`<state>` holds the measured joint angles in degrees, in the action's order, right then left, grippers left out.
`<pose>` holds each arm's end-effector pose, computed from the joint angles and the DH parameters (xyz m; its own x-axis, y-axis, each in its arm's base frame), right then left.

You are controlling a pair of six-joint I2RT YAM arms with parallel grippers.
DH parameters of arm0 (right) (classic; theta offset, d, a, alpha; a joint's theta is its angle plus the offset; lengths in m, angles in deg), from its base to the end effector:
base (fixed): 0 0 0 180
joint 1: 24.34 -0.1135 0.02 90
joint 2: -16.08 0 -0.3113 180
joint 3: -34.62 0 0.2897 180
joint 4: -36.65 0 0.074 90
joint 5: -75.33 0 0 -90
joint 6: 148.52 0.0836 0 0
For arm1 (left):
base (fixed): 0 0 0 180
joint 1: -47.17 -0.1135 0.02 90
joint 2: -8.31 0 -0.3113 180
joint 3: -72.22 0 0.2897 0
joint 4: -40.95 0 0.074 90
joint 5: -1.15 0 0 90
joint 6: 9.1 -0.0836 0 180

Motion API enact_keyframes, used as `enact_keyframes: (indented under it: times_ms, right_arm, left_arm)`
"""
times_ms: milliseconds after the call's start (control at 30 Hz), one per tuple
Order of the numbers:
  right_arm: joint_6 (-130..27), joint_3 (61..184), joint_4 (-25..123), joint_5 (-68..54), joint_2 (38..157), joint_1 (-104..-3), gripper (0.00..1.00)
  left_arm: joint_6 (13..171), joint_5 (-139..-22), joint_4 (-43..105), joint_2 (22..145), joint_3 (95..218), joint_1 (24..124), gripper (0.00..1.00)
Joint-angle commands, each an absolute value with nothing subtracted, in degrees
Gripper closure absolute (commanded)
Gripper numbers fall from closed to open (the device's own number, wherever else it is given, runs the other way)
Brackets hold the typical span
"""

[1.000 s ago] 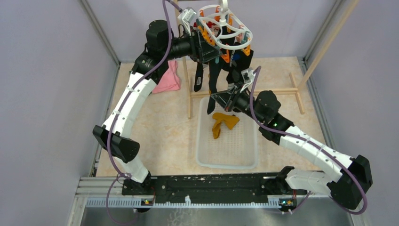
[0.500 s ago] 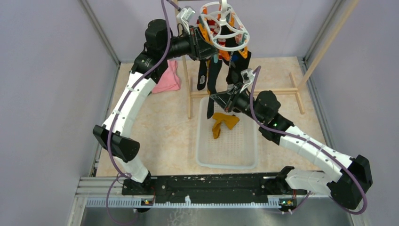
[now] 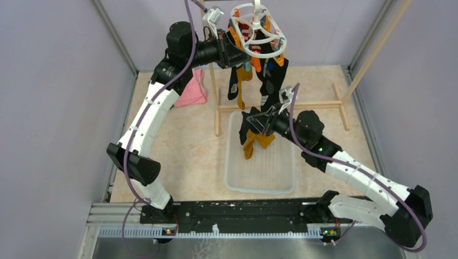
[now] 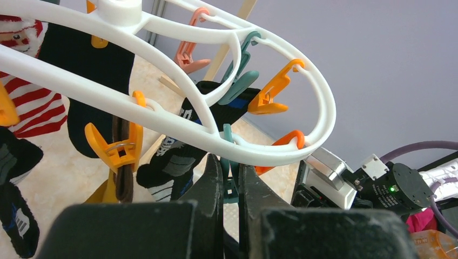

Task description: Remove the socks clipped to the hanger

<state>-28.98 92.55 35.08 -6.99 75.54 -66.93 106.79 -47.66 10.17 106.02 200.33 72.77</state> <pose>0.2194 0.2168 0.3740 -0.3787 0.3155 -0.8701 -0.6693 0.5559 0.4929 0.3807 -0.2435 0.5677 -0.4067 -0.1695 -0.8977 0.8242 0.3558 -0.4406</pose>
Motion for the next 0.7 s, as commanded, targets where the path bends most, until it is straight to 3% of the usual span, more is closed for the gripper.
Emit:
enact_keyframes:
  times_ms: [0, 133, 200, 267, 367, 467, 667]
  right_arm:
    - [-31.2, 89.6, 39.6, -9.2, 69.5, -67.2, 1.0]
    - [-33.2, 86.3, 46.0, -10.0, 66.4, -67.2, 1.0]
    - [-35.2, 85.7, 48.4, -10.1, 66.4, -67.2, 0.86]
    - [-37.4, 86.3, 52.0, -10.6, 67.4, -67.2, 0.6]
    - [-40.1, 89.7, 57.7, -15.2, 69.4, -67.4, 0.39]
    - [-42.6, 94.6, 61.8, -21.1, 71.6, -67.8, 0.3]
    - [-45.4, 103.3, 68.6, -23.9, 77.2, -67.8, 0.24]
  left_arm:
    - [107.3, -46.9, 12.5, 105.7, 202.3, 72.6, 1.0]
    - [107.3, -46.3, 12.4, 105.5, 201.5, 72.6, 1.0]
    - [107.2, -46.0, 12.4, 105.3, 201.2, 72.6, 1.0]
    - [107.2, -45.9, 12.4, 105.3, 201.2, 72.6, 1.0]
    - [107.4, -45.8, 12.5, 105.1, 201.2, 72.6, 1.0]
    - [107.8, -45.9, 12.7, 104.8, 201.0, 72.6, 1.0]
    - [108.4, -45.2, 12.9, 104.7, 200.8, 72.6, 1.0]
